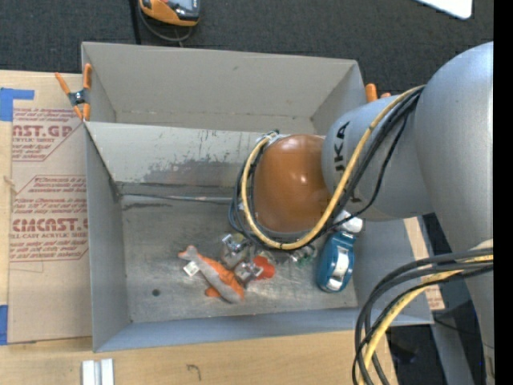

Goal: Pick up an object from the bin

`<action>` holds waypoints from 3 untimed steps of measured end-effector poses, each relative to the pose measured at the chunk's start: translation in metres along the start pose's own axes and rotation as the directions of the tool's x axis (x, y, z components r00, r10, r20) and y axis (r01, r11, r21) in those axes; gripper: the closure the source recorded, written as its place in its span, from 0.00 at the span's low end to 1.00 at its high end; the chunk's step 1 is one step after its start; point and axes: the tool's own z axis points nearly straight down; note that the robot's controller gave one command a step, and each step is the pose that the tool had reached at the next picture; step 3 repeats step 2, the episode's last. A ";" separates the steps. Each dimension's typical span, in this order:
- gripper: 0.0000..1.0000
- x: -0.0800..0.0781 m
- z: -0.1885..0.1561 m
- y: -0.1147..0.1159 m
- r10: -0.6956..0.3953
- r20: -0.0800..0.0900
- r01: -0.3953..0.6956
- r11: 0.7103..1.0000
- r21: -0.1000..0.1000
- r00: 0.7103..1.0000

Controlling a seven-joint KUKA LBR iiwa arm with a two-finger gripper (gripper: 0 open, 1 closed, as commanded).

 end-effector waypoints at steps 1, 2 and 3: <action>1.00 0.000 0.000 0.000 0.000 0.000 0.000 1.000 0.000 1.000; 1.00 -0.006 -0.136 -0.020 -0.054 -0.010 0.054 0.999 -0.003 0.999; 1.00 -0.006 -0.136 -0.020 -0.054 -0.010 0.054 0.999 -0.003 0.999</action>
Offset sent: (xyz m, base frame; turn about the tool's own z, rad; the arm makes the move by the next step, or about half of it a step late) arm 0.0145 -0.0148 0.1364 -0.0541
